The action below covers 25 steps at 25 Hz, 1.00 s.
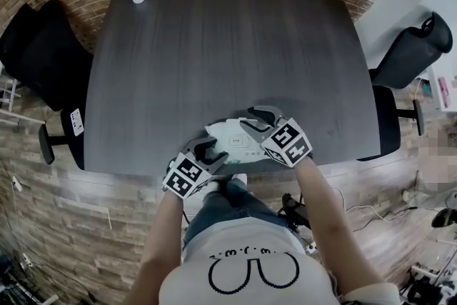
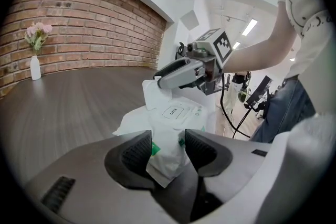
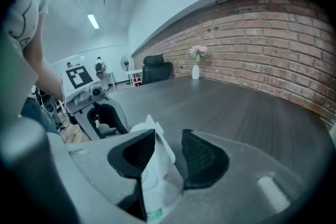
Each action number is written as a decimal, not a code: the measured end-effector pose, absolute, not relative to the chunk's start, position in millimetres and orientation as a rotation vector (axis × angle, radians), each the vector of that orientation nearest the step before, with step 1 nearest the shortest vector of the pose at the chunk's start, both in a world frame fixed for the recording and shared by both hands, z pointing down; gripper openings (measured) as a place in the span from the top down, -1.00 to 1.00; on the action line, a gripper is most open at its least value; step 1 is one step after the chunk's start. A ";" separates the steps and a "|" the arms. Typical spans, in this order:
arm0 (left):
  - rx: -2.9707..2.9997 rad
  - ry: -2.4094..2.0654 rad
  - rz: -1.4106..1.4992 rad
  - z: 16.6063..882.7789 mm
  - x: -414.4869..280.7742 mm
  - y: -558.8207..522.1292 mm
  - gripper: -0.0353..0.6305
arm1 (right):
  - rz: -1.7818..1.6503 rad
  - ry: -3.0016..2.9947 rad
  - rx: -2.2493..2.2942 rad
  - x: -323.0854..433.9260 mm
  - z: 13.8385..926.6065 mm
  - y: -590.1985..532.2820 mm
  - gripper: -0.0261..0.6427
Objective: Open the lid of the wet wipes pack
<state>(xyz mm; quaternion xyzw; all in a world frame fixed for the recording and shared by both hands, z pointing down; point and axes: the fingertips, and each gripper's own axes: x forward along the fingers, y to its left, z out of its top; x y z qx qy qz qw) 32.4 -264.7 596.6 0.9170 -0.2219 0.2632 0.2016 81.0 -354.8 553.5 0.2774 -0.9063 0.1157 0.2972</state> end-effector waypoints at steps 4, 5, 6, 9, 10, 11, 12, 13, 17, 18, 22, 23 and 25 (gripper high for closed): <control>2.574 -0.622 0.740 596.4 32.6 -266.9 0.30 | 0.359 -2.336 0.778 81.5 580.8 -359.6 0.34; 2.575 -0.623 0.745 597.0 32.0 -267.0 0.30 | 0.368 -2.327 0.794 82.2 584.5 -360.6 0.31; 2.575 -0.624 0.750 597.6 31.4 -267.1 0.30 | 0.378 -2.320 0.811 83.0 586.8 -361.7 0.29; 2.581 -0.635 0.758 598.4 28.8 -269.1 0.30 | 0.393 -2.307 0.840 83.7 588.4 -363.7 0.24; 2.578 -0.633 0.757 598.0 28.5 -269.1 0.30 | 0.393 -2.307 0.845 83.6 587.4 -363.9 0.24; 2.572 -0.626 0.754 597.1 28.7 -268.2 0.30 | 0.392 -2.309 0.849 83.5 585.6 -363.7 0.24; 2.564 -0.616 0.751 595.9 29.1 -266.6 0.30 | 0.390 -2.313 0.854 83.7 582.8 -363.2 0.24; 2.559 -0.609 0.751 594.6 29.4 -265.2 0.30 | 0.387 -2.321 0.862 84.1 578.8 -362.5 0.24; 2.578 -0.617 0.743 583.1 27.2 -263.4 0.30 | 0.356 -2.367 0.907 88.3 554.3 -359.3 0.24; 2.587 -0.622 0.728 577.7 26.6 -263.3 0.30 | 0.344 -2.377 0.922 89.9 547.4 -358.6 0.24; 2.629 -0.650 0.664 554.5 24.5 -265.3 0.30 | 0.296 -2.409 0.976 94.9 520.7 -354.2 0.24; 2.641 -0.664 0.648 548.5 24.0 -267.2 0.30 | 0.284 -2.416 0.992 95.8 514.5 -352.9 0.24; 2.671 -0.697 0.612 535.1 23.3 -272.8 0.30 | 0.258 -2.432 1.027 97.5 501.9 -350.5 0.24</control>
